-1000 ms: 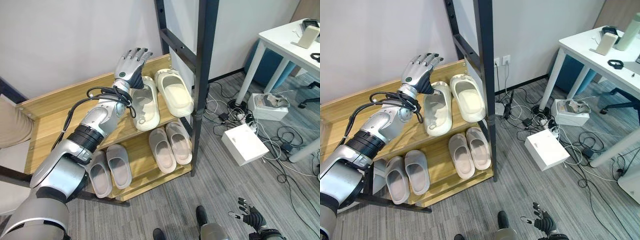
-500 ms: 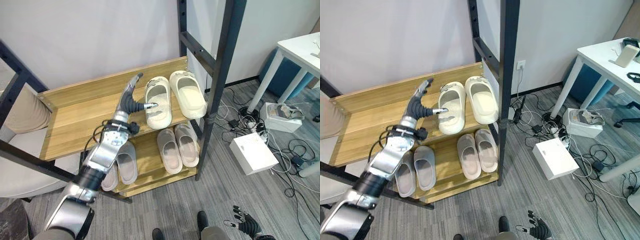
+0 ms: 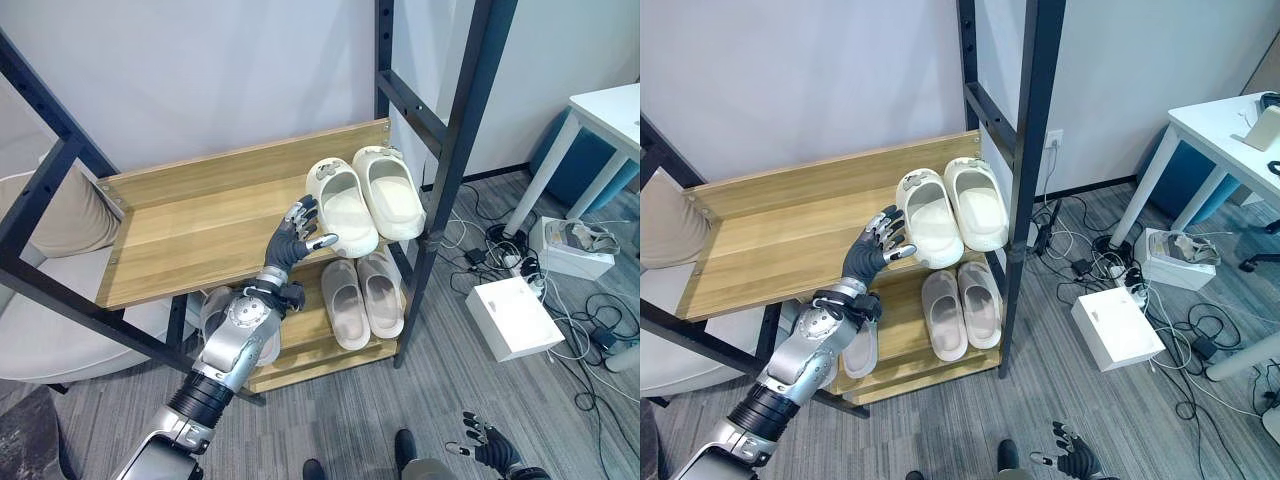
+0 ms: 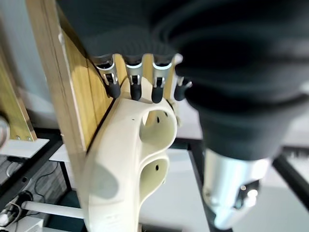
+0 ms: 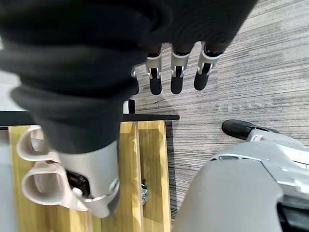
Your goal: Arrange the slippers neatly on the shoe rack.
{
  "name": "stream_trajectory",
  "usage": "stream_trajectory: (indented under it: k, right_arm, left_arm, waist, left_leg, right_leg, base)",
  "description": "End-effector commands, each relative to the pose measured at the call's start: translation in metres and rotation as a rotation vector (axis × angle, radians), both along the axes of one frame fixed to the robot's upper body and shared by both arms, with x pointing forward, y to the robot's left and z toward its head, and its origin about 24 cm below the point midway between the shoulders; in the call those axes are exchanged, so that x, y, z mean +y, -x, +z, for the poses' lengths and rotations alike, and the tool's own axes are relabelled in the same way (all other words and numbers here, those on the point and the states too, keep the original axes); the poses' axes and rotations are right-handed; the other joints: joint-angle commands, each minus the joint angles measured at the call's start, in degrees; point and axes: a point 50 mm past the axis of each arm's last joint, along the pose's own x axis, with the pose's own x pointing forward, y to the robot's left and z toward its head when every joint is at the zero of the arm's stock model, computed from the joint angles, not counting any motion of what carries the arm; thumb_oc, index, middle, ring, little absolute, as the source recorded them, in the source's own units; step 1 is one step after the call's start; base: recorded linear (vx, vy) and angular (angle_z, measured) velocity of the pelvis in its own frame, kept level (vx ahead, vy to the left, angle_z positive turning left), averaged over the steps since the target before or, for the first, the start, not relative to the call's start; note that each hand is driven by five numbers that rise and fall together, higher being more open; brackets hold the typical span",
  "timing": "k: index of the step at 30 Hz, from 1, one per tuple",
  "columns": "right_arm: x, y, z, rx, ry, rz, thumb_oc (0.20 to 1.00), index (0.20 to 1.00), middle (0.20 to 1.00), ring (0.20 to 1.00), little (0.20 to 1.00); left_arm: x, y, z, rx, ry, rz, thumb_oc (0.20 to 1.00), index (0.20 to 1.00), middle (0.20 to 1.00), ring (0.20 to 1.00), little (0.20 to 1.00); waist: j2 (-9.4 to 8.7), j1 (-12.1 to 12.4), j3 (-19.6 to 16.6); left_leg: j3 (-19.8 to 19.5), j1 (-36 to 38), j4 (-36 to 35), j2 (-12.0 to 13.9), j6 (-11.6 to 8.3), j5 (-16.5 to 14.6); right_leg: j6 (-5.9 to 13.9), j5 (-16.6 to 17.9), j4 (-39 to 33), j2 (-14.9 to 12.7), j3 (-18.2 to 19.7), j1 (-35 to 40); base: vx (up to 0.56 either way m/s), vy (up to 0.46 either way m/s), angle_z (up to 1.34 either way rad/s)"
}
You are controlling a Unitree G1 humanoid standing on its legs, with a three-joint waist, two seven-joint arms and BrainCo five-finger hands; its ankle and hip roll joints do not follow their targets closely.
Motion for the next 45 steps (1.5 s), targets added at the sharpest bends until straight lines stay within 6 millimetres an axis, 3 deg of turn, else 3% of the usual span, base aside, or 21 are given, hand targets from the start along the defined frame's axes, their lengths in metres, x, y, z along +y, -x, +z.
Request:
stream_trajectory:
  k: [1,3,9,14,17,22,23,25,26,29,30,31,35,38,39,43,44,45]
  right_arm:
    - [-0.001,-0.016,0.009,-0.065,-0.008,0.021,1.000,1.000,1.000,1.000,1.000]
    - [-0.001,-0.017,0.008,-0.060,-0.001,0.020,1.000,1.000,1.000,1.000,1.000]
    - [-0.002,-0.015,0.007,-0.063,0.008,0.001,1.000,1.000,1.000,1.000,1.000]
    - [-0.002,-0.013,0.005,-0.064,0.006,-0.026,1.000,1.000,1.000,1.000,1.000]
    - [0.003,-0.010,0.003,-0.064,-0.006,-0.034,1.000,1.000,1.000,1.000,1.000]
    - [0.011,-0.013,0.001,-0.074,-0.031,-0.046,1.000,1.000,1.000,1.000,1.000]
    - [0.014,-0.010,-0.002,-0.056,-0.043,-0.046,1.000,1.000,1.000,1.000,1.000]
    - [0.016,-0.007,-0.005,-0.037,-0.052,-0.049,1.000,1.000,1.000,1.000,1.000]
    - [0.016,-0.007,-0.006,-0.036,-0.053,-0.048,1.000,1.000,1.000,1.000,1.000]
    - [0.020,-0.008,-0.009,-0.023,-0.064,-0.040,1.000,1.000,1.000,1.000,1.000]
    - [0.024,-0.011,-0.009,-0.027,-0.072,-0.013,1.000,1.000,1.000,1.000,1.000]
    - [0.024,-0.010,-0.009,-0.027,-0.073,-0.013,1.000,1.000,1.000,1.000,1.000]
    - [0.024,-0.019,-0.005,-0.050,-0.068,0.043,1.000,1.000,1.000,1.000,1.000]
    - [0.024,-0.031,0.001,-0.085,-0.071,0.085,1.000,1.000,1.000,1.000,1.000]
    - [0.025,-0.031,0.001,-0.084,-0.072,0.086,1.000,1.000,1.000,1.000,1.000]
    - [0.028,-0.037,0.004,-0.098,-0.091,0.114,1.000,1.000,1.000,1.000,1.000]
    - [0.028,-0.037,0.004,-0.097,-0.091,0.115,1.000,1.000,1.000,1.000,1.000]
    - [0.032,-0.042,0.005,-0.107,-0.102,0.125,1.000,1.000,1.000,1.000,1.000]
  left_arm:
    - [-0.035,-0.026,0.024,-0.052,0.006,-0.087,1.000,1.000,1.000,1.000,1.000]
    - [-0.036,-0.039,0.028,-0.042,-0.009,-0.035,1.000,1.000,1.000,1.000,1.000]
    - [-0.028,-0.055,0.043,-0.084,-0.041,0.061,1.000,1.000,1.000,1.000,1.000]
    - [-0.017,-0.051,0.058,-0.168,-0.038,0.098,1.000,1.000,1.000,1.000,1.000]
    - [-0.006,-0.038,0.070,-0.260,-0.029,0.116,1.000,1.000,1.000,1.000,1.000]
    - [0.006,0.000,0.090,-0.396,0.183,0.043,1.000,1.000,1.000,1.000,1.000]
    - [-0.001,0.018,0.094,-0.440,0.241,-0.080,1.000,1.000,1.000,1.000,1.000]
    - [-0.010,0.034,0.097,-0.483,0.207,-0.196,1.000,1.000,1.000,1.000,1.000]
    - [-0.010,0.034,0.097,-0.483,0.206,-0.196,1.000,1.000,1.000,1.000,1.000]
    - [-0.021,0.060,0.100,-0.537,0.151,-0.371,1.000,1.000,1.000,1.000,1.000]
    - [-0.031,0.071,0.095,-0.532,0.102,-0.494,1.000,1.000,1.000,1.000,1.000]
    - [-0.031,0.071,0.095,-0.532,0.101,-0.494,1.000,1.000,1.000,1.000,1.000]
    - [-0.041,0.087,0.062,-0.429,-0.127,-0.709,1.000,1.000,1.000,1.000,1.000]
    - [-0.027,0.090,0.022,-0.273,-0.376,-0.786,1.000,1.000,1.000,1.000,1.000]
    - [-0.026,0.090,0.022,-0.272,-0.376,-0.786,1.000,1.000,1.000,1.000,1.000]
    - [0.007,0.097,-0.043,0.015,-0.491,-0.688,1.000,1.000,1.000,1.000,1.000]
    - [0.007,0.097,-0.044,0.015,-0.490,-0.687,1.000,1.000,1.000,1.000,1.000]
    - [0.027,0.103,-0.083,0.191,-0.515,-0.579,1.000,1.000,1.000,1.000,1.000]
  waist:
    - [-2.80,-1.68,-0.78]
    - [-2.73,-2.53,-0.88]
    - [-2.65,-3.56,-0.98]
    - [-2.78,-3.09,-0.90]
    - [-3.04,-1.99,-0.91]
    - [-3.58,0.07,-0.72]
    - [-3.94,0.95,-0.68]
    - [-4.17,1.68,-0.72]
    - [-4.20,1.66,-0.74]
    - [-4.52,2.94,-0.92]
    - [-4.76,3.58,-0.85]
    - [-4.80,3.59,-0.87]
    - [-4.90,4.67,-0.96]
    - [-4.82,5.10,-1.01]
    - [-4.87,5.07,-1.03]
    - [-5.15,5.75,-0.94]
    - [-5.09,5.66,-1.01]
    - [-5.41,6.05,-1.00]
  left_leg:
    - [-0.37,2.97,-0.13,-1.48,-0.62,-2.91]
    - [0.12,3.06,-0.13,-1.41,-0.68,-2.98]
    - [0.55,3.31,-0.13,-1.24,-0.83,-3.04]
    - [0.26,3.34,-0.13,-1.31,-0.81,-3.01]
    - [-0.34,3.30,-0.13,-1.36,-0.75,-2.92]
    - [-1.63,2.94,-0.13,-1.46,-0.71,-2.68]
    - [-1.94,2.87,-0.13,-1.53,-0.62,-2.75]
    - [-2.37,2.90,-0.13,-1.58,-0.53,-2.90]
    - [-2.38,2.90,-0.13,-1.59,-0.53,-2.90]
    - [-3.08,2.67,-0.13,-1.70,-0.44,-2.98]
    - [-3.45,2.44,-0.13,-1.74,-0.42,-2.99]
    - [-3.45,2.43,-0.13,-1.75,-0.42,-2.99]
    - [-4.13,2.20,-0.13,-2.06,-0.17,-3.02]
    - [-4.14,2.33,-0.13,-2.19,-0.02,-3.11]
    - [-4.13,2.34,-0.13,-2.20,-0.02,-3.12]
    - [-4.35,2.39,-0.13,-2.25,0.12,-3.04]
    - [-4.36,2.40,-0.13,-2.26,0.12,-3.06]
    - [-4.39,2.46,-0.13,-2.24,0.19,-2.98]
  right_leg:
    - [4.22,-4.54,0.10,-1.45,0.63,2.72]
    - [4.26,-4.48,0.10,-1.41,1.17,2.54]
    - [4.31,-4.56,0.10,-1.34,1.53,2.54]
    - [4.33,-4.67,0.10,-1.44,1.05,2.87]
    - [4.25,-4.86,0.10,-1.51,0.47,3.28]
    - [4.16,-4.99,0.10,-1.66,-0.59,3.53]
    - [4.18,-4.96,0.10,-1.71,-0.77,3.66]
    - [4.17,-5.02,0.10,-1.78,-1.15,3.94]
    - [4.17,-5.03,0.10,-1.79,-1.16,3.96]
    - [4.16,-5.08,0.10,-1.91,-1.79,4.12]
    - [4.25,-5.05,0.10,-2.00,-2.16,4.12]
    - [4.25,-5.06,0.10,-2.01,-2.16,4.11]
    - [4.45,-4.86,0.10,-2.17,-2.72,4.24]
    - [4.59,-4.77,0.10,-2.18,-2.71,4.33]
    - [4.60,-4.78,0.10,-2.18,-2.70,4.33]
    - [4.55,-4.73,0.10,-2.20,-2.80,4.35]
    - [4.56,-4.75,0.10,-2.20,-2.81,4.36]
    - [4.53,-4.75,0.10,-2.22,-2.73,4.42]
  base:
    - [0.01,0.001,0.04]
    - [0.00,0.000,0.00]
    - [0.01,-0.005,-0.05]
    - [0.00,-0.003,-0.02]
    - [0.00,0.000,0.00]
    - [-0.01,-0.005,0.03]
    - [-0.02,0.009,0.09]
    - [-0.01,0.007,0.17]
    - [0.00,0.008,0.21]
    - [-0.01,0.011,0.10]
    - [-0.02,0.012,0.14]
    - [-0.03,0.023,0.20]
    - [-0.01,0.012,0.08]
    - [-0.01,0.040,0.02]
    - [-0.01,0.035,0.01]
    - [0.00,0.004,0.02]
    - [-0.01,0.025,0.08]
    - [0.00,0.014,0.11]
